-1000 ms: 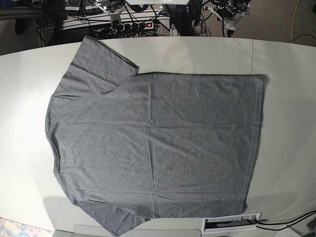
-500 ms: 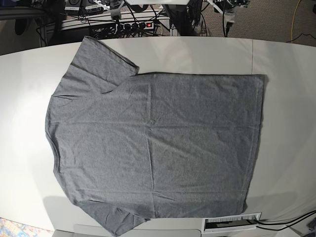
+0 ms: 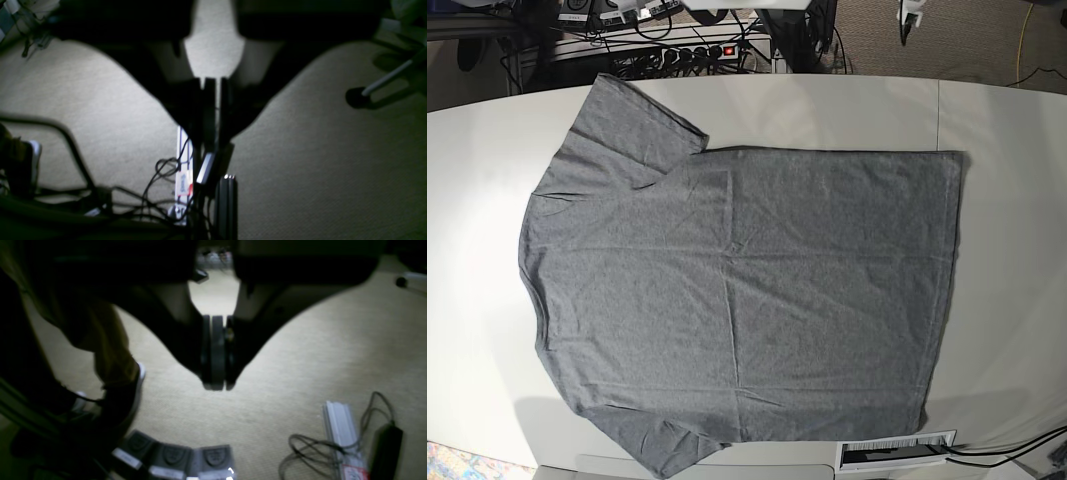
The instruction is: Fold the T-shirt properly
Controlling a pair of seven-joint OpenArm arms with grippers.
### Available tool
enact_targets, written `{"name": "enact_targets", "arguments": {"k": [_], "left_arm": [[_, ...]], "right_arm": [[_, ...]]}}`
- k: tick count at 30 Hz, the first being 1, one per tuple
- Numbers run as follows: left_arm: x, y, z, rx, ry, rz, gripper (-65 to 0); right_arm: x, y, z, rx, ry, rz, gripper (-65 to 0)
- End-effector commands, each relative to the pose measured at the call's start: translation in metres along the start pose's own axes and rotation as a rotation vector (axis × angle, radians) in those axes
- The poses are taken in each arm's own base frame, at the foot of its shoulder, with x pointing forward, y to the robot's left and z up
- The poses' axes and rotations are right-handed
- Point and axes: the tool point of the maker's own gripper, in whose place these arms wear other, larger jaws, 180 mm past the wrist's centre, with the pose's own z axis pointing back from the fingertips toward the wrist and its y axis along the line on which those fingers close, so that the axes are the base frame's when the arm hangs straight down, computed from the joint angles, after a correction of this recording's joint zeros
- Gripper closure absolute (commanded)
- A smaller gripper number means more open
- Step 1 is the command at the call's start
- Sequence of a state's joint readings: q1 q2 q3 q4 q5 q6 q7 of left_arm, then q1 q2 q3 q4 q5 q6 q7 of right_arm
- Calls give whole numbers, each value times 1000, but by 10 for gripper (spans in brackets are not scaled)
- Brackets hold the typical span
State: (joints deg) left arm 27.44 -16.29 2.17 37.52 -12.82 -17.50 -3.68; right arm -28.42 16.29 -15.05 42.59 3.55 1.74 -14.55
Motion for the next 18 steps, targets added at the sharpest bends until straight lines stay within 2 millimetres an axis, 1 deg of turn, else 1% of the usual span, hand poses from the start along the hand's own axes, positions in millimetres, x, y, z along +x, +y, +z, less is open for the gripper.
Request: {"name": "enact_targets", "arguments": {"k": [1, 3, 6, 9, 14, 16, 18], "left_arm": [[-5, 6, 9, 3, -13, 6, 0], [-9, 12, 22, 6, -22, -7, 0], [-13, 15, 41, -1, -39, -53, 0], [-10, 13, 63, -20, -65, -113, 0], [-2, -5, 105, -63, -122, -214, 0], [5, -13, 122, -58, -166, -272, 0], [14, -22, 137, -61, -207, -328, 0]], "right_arm": [[-3, -11, 5, -14, -11, 7, 0], [-7, -18, 14, -17, -25, 14, 0], [-7, -29, 29, -26, -57, 60, 0], [-3, -39, 47, -31, -86, 114, 0], [8, -45, 82, -47, -151, 231, 0], [14, -49, 99, -66, -189, 230, 0], [20, -58, 116, -91, -227, 211, 0]]}}
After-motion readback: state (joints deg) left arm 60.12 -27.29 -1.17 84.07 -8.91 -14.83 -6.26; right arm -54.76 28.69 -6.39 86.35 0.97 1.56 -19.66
